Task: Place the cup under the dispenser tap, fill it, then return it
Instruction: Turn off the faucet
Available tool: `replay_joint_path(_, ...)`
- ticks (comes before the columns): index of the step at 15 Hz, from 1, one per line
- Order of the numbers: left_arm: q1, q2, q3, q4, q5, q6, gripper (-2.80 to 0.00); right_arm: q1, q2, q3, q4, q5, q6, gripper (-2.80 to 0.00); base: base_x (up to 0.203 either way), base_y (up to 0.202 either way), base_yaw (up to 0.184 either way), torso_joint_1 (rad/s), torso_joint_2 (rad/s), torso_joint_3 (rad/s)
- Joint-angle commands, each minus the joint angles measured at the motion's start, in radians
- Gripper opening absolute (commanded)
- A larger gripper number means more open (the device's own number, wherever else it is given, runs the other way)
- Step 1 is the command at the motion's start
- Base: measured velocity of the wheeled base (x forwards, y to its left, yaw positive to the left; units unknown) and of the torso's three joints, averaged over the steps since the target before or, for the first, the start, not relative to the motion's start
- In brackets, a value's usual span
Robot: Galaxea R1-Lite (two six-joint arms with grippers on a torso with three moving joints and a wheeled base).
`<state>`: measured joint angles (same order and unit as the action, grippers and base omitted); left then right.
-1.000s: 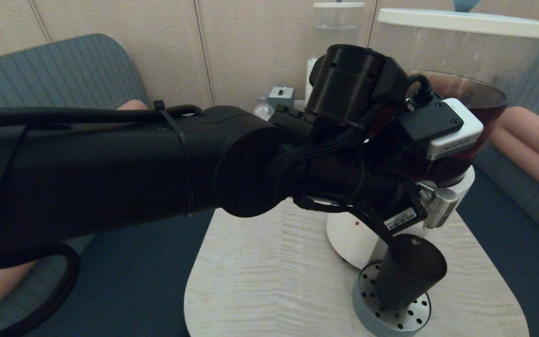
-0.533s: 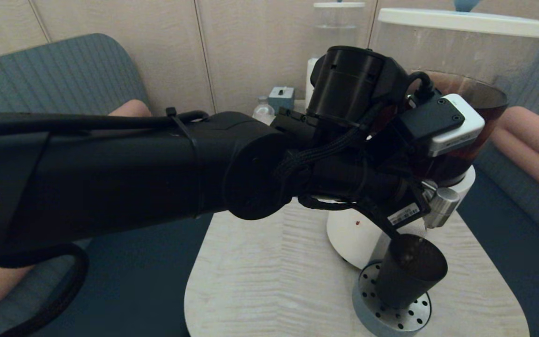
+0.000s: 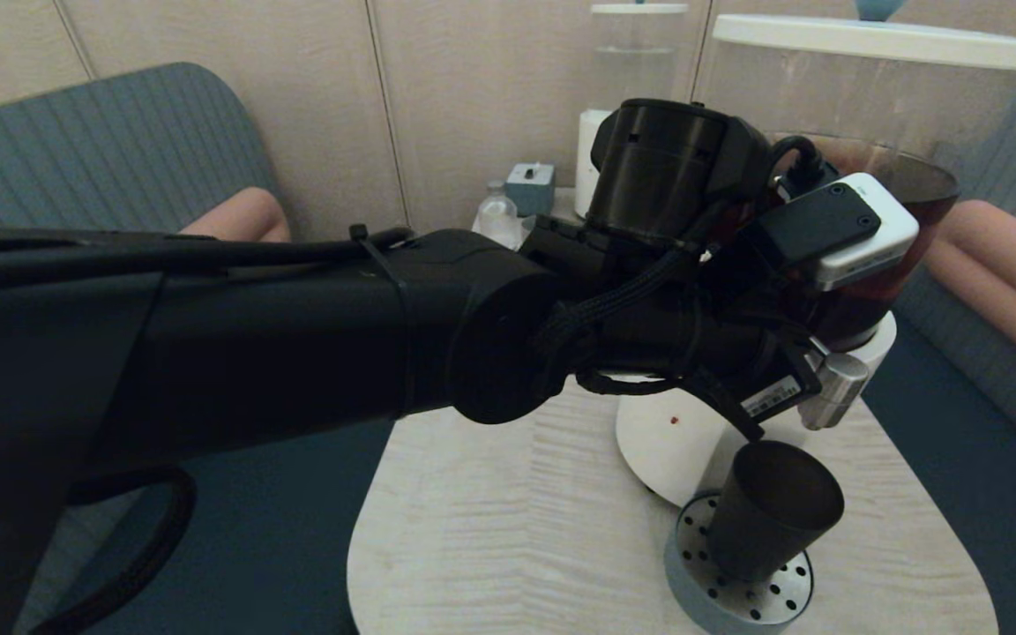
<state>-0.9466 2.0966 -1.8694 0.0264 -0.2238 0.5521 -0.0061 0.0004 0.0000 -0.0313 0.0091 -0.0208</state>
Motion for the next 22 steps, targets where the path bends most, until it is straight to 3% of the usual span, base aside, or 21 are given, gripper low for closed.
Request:
replay_joint_path(1,0.0,0.004,-0.001,-0.003,-0.01,0.002,-2.8,0.0,0.0,0.011,-0.001,0.0,-0.001,-2.8,0.0,0.0,0.0,0.0,0.0,0.0)
replay_joint_path(8,0.0,0.003,0.004,-0.026,-0.025,-0.017,-2.8,0.0,0.0,0.011,-0.001,0.0,-0.001,-2.8,0.0,0.0,0.0,0.0,0.0,0.0)
replay_joint_path(12,0.001,-0.056,0.062,0.033,-0.021,-0.076,-2.8,0.0,0.0,0.011,-0.001,0.001,-0.001,-2.8,0.0,0.0,0.0,0.0,0.0,0.0)
replay_joint_path(15,0.007,-0.125,0.09,0.105,-0.011,-0.185,-2.8,0.0,0.0,0.011,-0.001,0.001,-0.001,-2.8,0.0,0.0,0.0,0.0,0.0,0.0)
replay_joint_path(19,0.02,-0.27,0.189,0.222,-0.011,-0.267,-2.8,0.0,0.0,0.011,-0.001,0.0,-0.001,-2.8,0.0,0.0,0.0,0.0,0.0,0.0)
replay_joint_path(20,0.023,-0.312,0.215,0.236,-0.011,-0.315,-2.8,0.0,0.0,0.011,-0.001,0.0,-0.001,-2.8,0.0,0.0,0.0,0.0,0.0,0.0)
replay_joint_path(22,0.037,-0.4,0.258,0.237,0.0,-0.469,-2.8,0.0,0.0,0.011,-0.001,0.002,-0.001,-2.8,0.0,0.0,0.0,0.0,0.0,0.0)
